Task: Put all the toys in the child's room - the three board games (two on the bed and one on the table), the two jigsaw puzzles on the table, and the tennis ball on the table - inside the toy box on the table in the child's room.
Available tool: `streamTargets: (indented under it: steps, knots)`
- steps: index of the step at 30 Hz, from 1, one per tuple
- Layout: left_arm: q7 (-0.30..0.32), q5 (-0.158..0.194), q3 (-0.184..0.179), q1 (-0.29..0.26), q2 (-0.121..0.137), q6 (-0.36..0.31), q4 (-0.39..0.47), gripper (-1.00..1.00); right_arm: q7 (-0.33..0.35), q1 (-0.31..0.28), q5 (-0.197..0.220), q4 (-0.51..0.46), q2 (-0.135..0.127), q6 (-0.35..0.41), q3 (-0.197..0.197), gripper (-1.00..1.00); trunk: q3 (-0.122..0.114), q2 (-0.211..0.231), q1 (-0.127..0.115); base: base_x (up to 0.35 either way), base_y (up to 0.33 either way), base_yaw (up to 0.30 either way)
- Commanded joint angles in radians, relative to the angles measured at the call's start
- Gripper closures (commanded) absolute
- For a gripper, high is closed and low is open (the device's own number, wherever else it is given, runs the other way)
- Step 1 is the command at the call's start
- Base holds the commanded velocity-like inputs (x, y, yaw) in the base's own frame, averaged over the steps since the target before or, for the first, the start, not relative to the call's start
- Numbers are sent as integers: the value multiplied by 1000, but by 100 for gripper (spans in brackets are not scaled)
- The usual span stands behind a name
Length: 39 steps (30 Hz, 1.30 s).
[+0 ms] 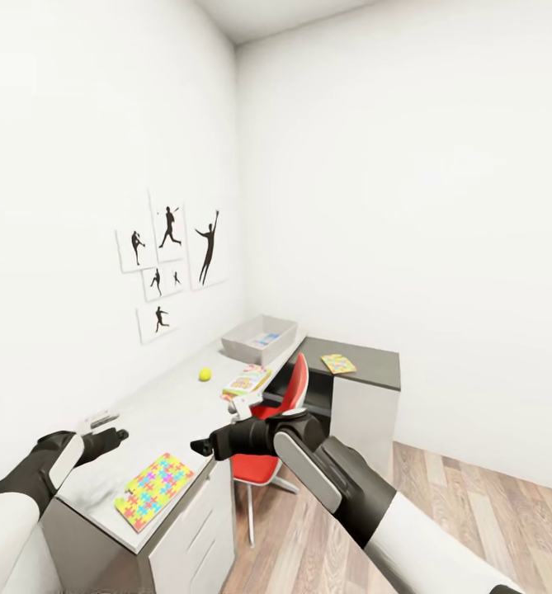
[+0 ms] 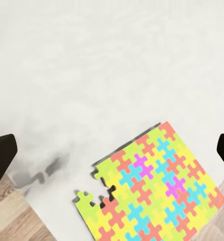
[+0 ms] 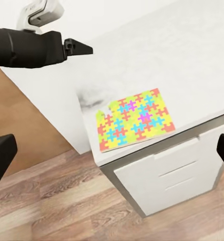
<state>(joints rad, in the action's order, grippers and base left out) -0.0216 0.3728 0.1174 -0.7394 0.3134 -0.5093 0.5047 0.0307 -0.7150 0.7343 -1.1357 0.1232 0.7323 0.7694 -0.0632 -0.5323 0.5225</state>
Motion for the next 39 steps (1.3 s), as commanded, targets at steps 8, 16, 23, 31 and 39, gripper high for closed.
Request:
streamTargets:
  steps: [8,16,23,31,39]
  knots:
    - [-3,8,2,0,-5,26,1,-100,8,0,3,-4,-29,3,-12,-100,13,-1,0,0,0,51]
    - [-2,7,2,0,-11,29,2,-100,9,0,4,-3,-38,4,-38,-100,26,-1,0,0,0,-71]
    - [-2,7,2,0,-16,29,2,-100,9,0,4,-3,-39,4,-41,-100,36,-1,0,0,0,-127]
    - [-3,6,1,0,-31,32,2,-100,9,0,4,-3,-39,4,-41,-100,48,-1,0,0,0,-133]
    - [-2,6,0,0,-33,45,2,-100,9,0,4,-4,-39,4,-39,-100,60,-1,0,0,0,-133]
